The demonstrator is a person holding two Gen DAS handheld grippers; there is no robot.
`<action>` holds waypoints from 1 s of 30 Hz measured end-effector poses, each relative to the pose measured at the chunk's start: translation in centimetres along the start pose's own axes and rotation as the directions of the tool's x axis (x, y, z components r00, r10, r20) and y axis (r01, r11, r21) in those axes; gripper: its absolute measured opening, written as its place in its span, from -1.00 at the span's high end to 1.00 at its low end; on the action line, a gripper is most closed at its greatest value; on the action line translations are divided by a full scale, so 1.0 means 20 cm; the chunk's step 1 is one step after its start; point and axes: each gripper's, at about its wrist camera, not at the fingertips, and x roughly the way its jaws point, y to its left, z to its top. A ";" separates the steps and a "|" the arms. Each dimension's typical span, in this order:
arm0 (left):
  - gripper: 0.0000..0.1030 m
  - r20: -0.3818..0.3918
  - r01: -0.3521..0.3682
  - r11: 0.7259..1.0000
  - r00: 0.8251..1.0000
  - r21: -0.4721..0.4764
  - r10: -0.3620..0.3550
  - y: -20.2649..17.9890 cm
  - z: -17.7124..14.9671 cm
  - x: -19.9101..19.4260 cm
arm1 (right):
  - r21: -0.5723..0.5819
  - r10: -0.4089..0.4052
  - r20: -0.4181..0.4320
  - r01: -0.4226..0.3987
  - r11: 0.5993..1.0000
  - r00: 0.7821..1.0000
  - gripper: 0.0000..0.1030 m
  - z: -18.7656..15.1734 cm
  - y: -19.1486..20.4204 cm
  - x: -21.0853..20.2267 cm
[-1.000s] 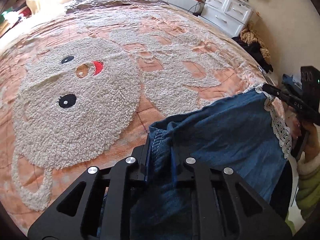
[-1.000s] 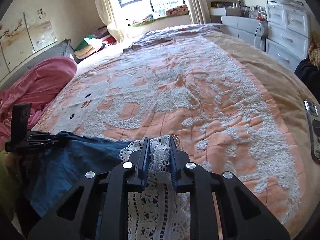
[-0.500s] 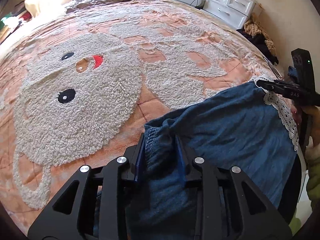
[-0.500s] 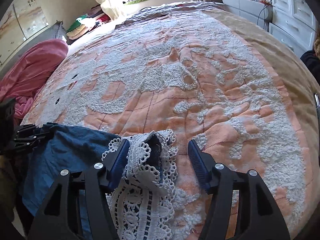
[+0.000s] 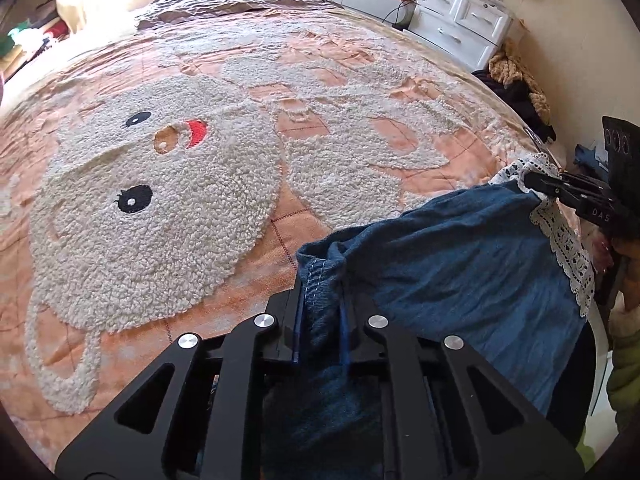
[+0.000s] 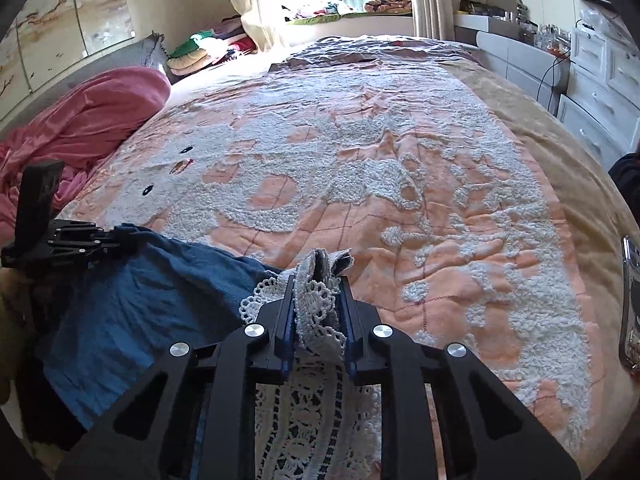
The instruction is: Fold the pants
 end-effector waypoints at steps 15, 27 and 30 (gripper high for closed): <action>0.86 0.010 -0.114 0.993 0.993 -0.036 0.115 0.05 0.10 0.10 | 0.130 -0.065 -0.092 0.077 0.988 0.994 0.62 0.21 -0.15 0.34; 0.07 0.164 -0.118 0.981 0.976 -0.151 0.143 0.17 -0.01 -0.31 | 0.206 -0.110 0.055 0.097 0.974 0.992 -0.24 0.08 -0.18 -0.07; -0.07 0.196 -0.113 0.977 0.969 -0.181 0.149 0.16 -0.14 -0.47 | 0.223 -0.113 0.091 0.091 0.971 0.989 -0.31 -0.03 -0.15 -0.21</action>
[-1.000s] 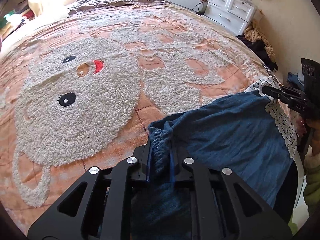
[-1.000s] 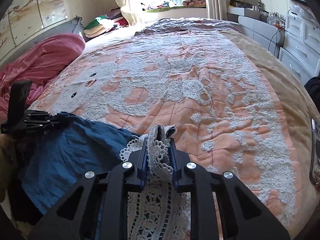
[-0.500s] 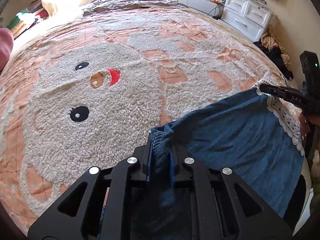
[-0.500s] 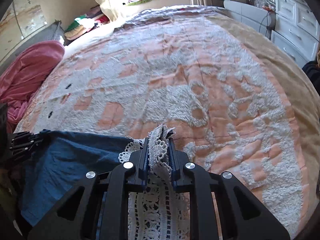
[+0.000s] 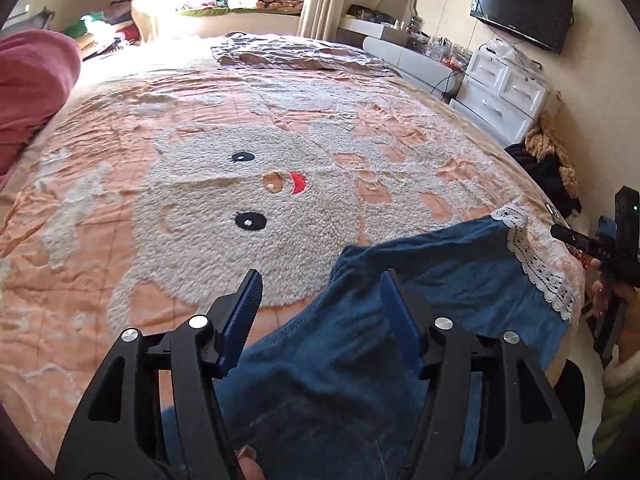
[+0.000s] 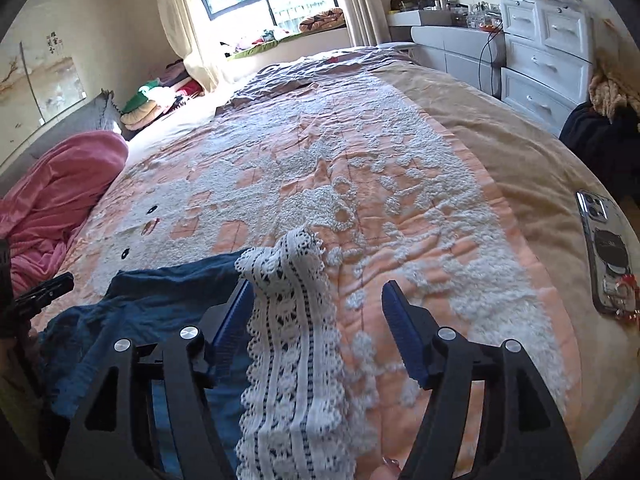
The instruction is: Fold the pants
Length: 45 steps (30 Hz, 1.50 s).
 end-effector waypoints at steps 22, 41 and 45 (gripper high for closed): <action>-0.19 -0.077 -0.129 0.954 0.991 -0.272 0.112 0.41 -0.60 -0.41 | 0.092 -0.013 -0.106 0.023 0.995 0.994 -0.22 -0.39 0.07 -0.07; 0.22 -0.063 -0.190 0.930 0.982 -0.315 0.179 0.62 -0.54 -0.34 | -0.024 -0.125 -0.120 0.123 0.992 0.985 -0.18 -0.47 0.15 -0.07; 0.20 -0.051 -0.198 0.933 0.980 -0.299 0.191 0.57 -0.54 -0.39 | 0.007 -0.110 -0.109 0.111 0.994 0.988 -0.18 -0.47 0.14 -0.11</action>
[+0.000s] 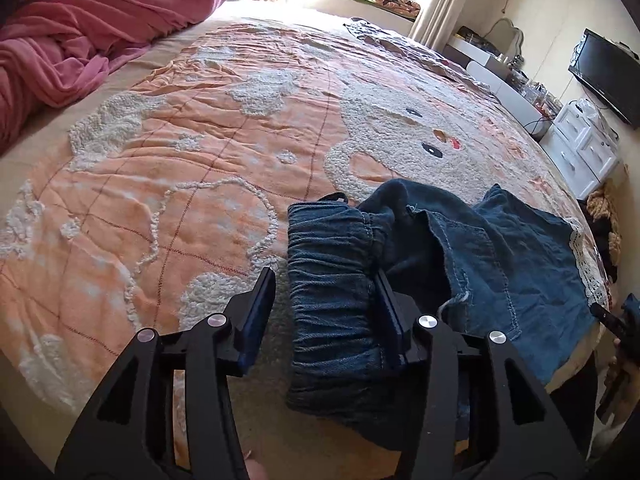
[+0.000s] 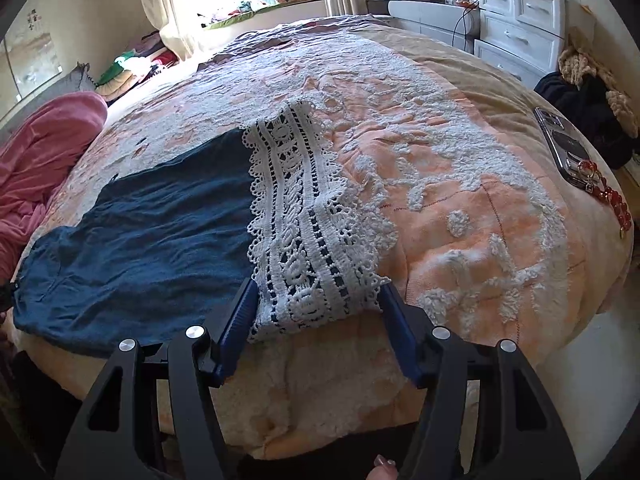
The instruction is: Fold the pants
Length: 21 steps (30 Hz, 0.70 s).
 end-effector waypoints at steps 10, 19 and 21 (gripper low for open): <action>-0.08 0.078 -0.022 0.997 0.997 0.072 0.016 -0.17 -0.03 -0.25 | 0.030 0.027 0.087 -0.030 0.999 0.996 -0.37 -0.04 -0.02 -0.20; -0.46 0.095 0.058 0.979 0.992 0.194 -0.078 -0.49 0.00 -0.34 | 0.056 0.092 0.123 -0.099 0.994 0.988 -0.49 -0.08 -0.01 -0.30; -0.56 0.084 0.094 0.970 0.990 0.224 -0.115 -0.58 0.00 -0.33 | 0.053 0.099 0.130 -0.106 0.993 0.987 -0.52 -0.09 0.00 -0.31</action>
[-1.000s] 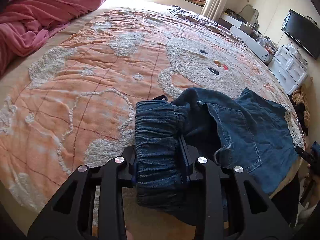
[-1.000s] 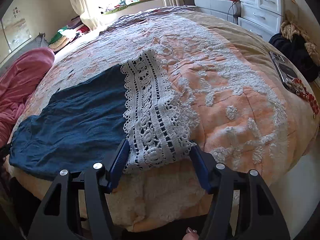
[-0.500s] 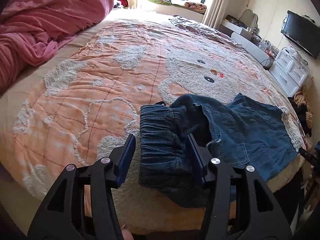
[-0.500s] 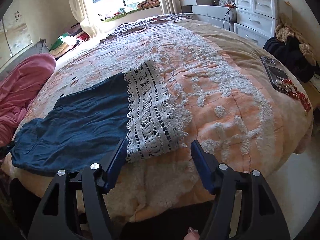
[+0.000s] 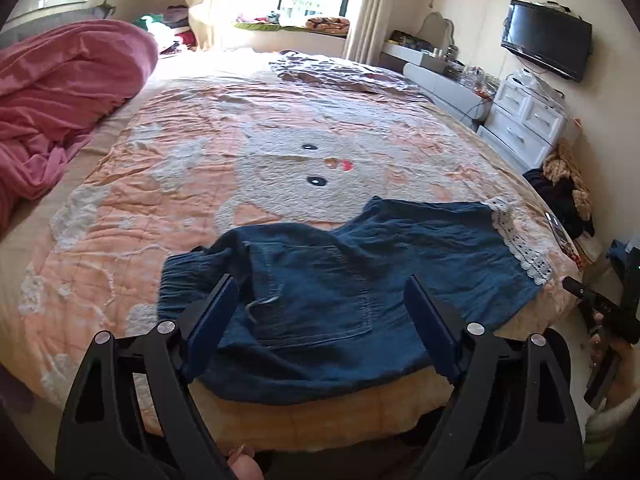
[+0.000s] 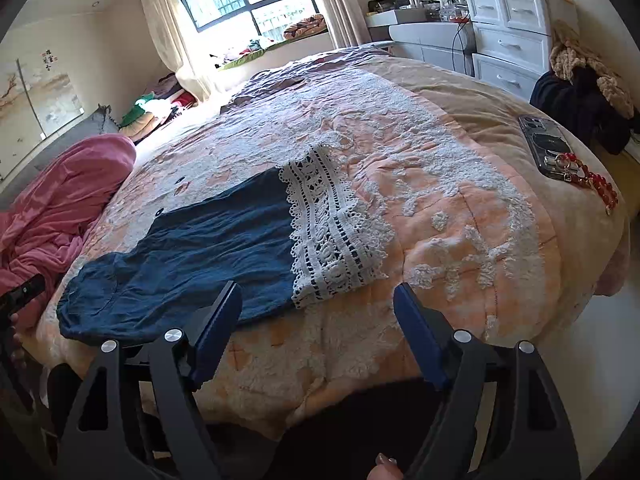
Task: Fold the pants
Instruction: 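Move the left gripper over the blue garment beside the lace trim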
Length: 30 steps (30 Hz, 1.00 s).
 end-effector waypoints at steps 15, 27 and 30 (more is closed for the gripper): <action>-0.76 -0.107 0.196 0.956 0.979 0.218 -0.176 -0.64 0.16 0.41 | 0.081 0.028 0.026 -0.030 0.996 0.999 -0.69 0.02 -0.02 0.04; -0.76 -0.257 0.283 0.899 0.945 0.334 -0.202 -0.98 0.35 0.91 | 0.181 0.049 -0.009 -0.046 0.982 0.999 -0.68 0.02 -0.13 0.16; -0.76 -0.278 0.279 0.891 0.943 0.359 -0.184 -1.02 0.39 1.02 | 0.180 0.053 -0.018 -0.049 0.982 0.998 -0.66 0.03 -0.12 0.19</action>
